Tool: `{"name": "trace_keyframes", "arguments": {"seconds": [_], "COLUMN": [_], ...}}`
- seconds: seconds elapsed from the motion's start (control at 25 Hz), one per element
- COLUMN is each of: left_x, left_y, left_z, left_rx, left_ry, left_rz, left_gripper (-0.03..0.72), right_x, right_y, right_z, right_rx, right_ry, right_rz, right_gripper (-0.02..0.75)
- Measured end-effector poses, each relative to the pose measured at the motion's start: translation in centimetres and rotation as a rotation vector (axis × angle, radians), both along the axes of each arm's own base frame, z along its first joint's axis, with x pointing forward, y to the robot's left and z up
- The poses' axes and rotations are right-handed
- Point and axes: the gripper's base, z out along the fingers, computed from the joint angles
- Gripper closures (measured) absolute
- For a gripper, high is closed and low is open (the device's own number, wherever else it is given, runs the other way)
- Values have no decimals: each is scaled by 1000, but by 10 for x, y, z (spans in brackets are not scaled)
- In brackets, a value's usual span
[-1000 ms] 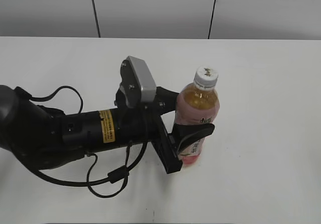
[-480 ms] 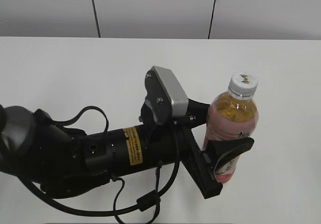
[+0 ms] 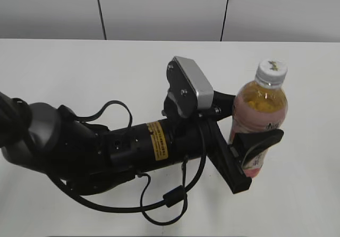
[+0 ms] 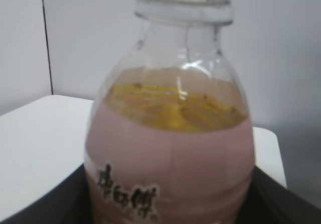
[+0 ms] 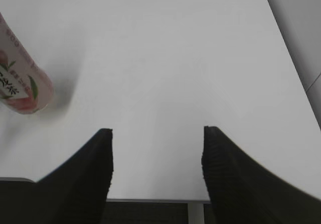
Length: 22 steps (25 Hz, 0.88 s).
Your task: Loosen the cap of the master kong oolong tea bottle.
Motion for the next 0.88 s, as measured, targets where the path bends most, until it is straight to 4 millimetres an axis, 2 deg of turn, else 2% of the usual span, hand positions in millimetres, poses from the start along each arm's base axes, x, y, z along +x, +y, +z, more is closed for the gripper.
{"name": "trace_keyframes", "arguments": {"seconds": [0.28, 0.88], "left_x": [-11, -12], "left_y": [-6, -7], "left_z": [-31, -41], "left_rx": [77, 68], "left_ry": [56, 72], "left_rz": [-72, -80], "left_gripper": [264, 263], "right_x": [0, 0], "right_y": [0, 0], "right_z": [0, 0], "right_rx": [0, 0], "right_ry": [0, 0], "right_rz": [0, 0], "right_gripper": [307, 307]}}
